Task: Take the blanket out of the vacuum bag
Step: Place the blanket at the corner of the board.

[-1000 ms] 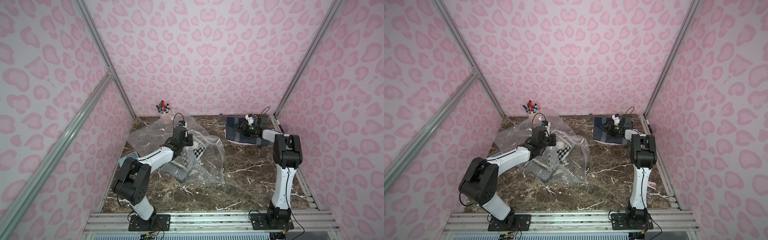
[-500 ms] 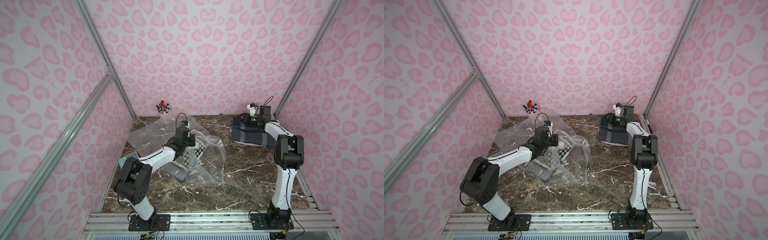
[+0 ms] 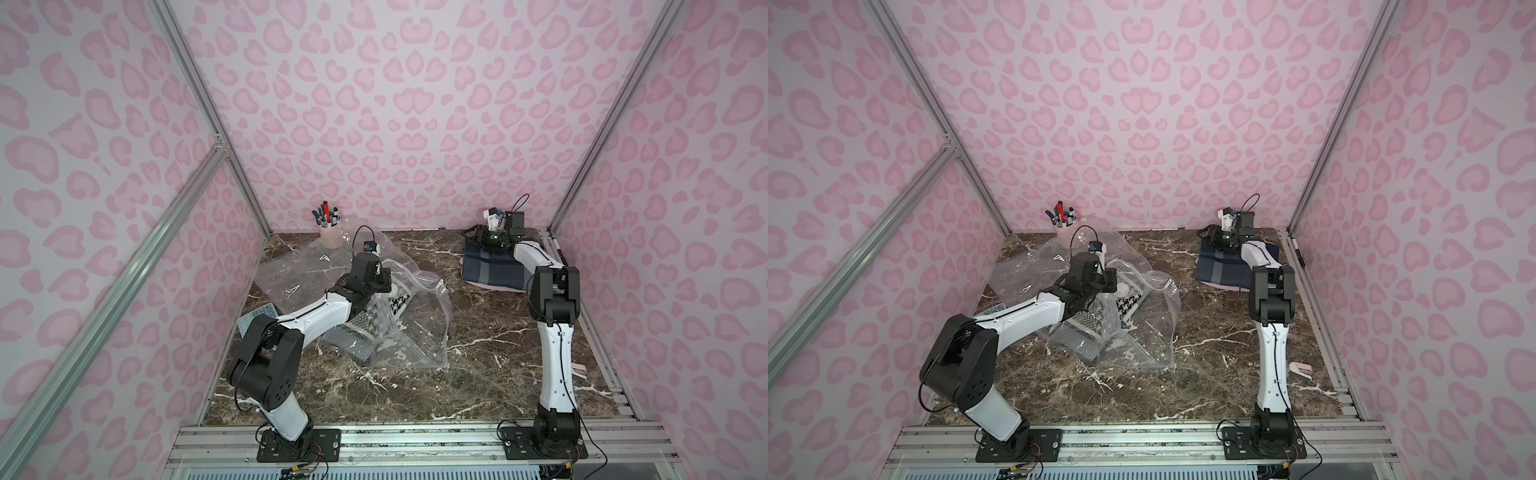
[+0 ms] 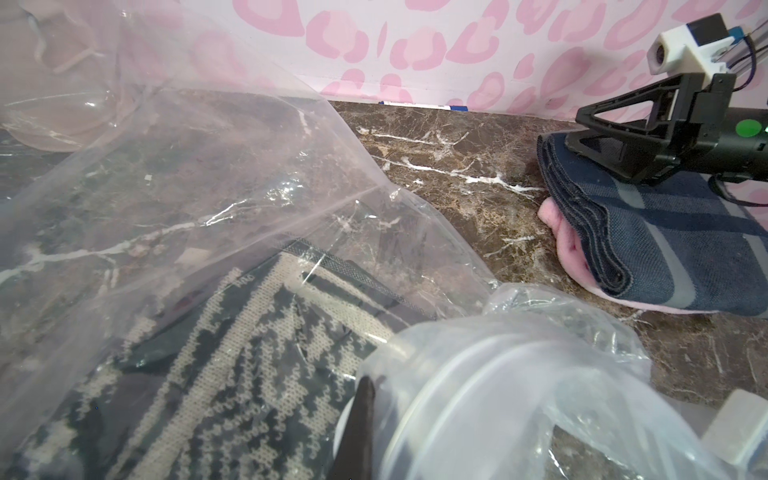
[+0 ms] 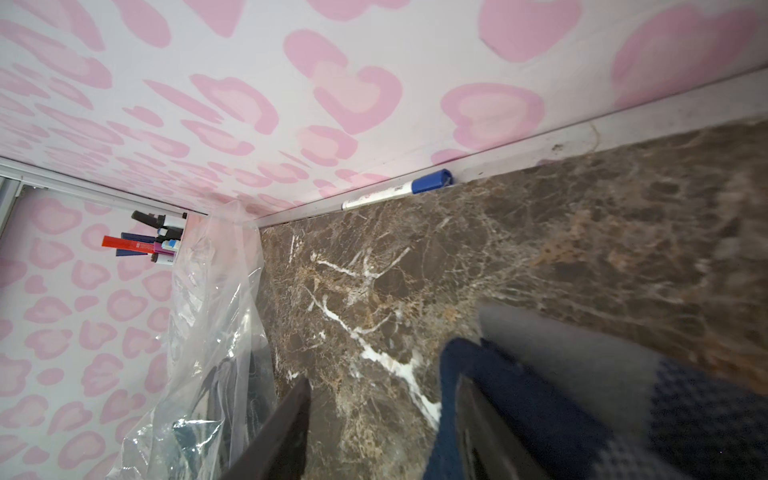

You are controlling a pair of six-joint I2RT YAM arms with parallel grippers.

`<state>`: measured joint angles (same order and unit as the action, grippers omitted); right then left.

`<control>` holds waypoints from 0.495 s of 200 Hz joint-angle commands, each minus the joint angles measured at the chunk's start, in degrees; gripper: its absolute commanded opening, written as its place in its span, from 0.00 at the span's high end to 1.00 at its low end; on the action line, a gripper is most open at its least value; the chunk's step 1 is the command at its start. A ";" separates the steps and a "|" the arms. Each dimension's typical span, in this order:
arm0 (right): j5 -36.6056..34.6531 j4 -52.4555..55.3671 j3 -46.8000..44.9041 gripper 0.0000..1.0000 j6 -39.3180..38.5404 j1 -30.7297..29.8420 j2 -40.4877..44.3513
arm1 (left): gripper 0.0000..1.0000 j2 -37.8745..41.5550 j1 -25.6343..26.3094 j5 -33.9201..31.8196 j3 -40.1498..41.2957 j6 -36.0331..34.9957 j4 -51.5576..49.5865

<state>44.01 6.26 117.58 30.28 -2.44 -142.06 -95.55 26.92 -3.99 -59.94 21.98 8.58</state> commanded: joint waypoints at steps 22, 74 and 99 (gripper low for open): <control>-2.90 -3.81 -12.34 0.43 -6.24 -3.62 15.20 | 0.96 1.96 0.07 0.82 0.26 -0.53 0.16; -7.74 -14.74 -42.09 0.42 -2.30 -5.62 28.43 | 0.96 1.85 0.08 0.84 -0.65 -1.23 -0.41; -8.30 -18.04 -45.68 0.41 -1.36 -4.88 26.22 | 0.96 2.45 0.12 0.78 -1.04 -1.24 -0.79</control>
<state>37.23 -4.93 74.11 27.24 -7.75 -114.63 -93.62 26.96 -3.70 -60.23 21.19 8.01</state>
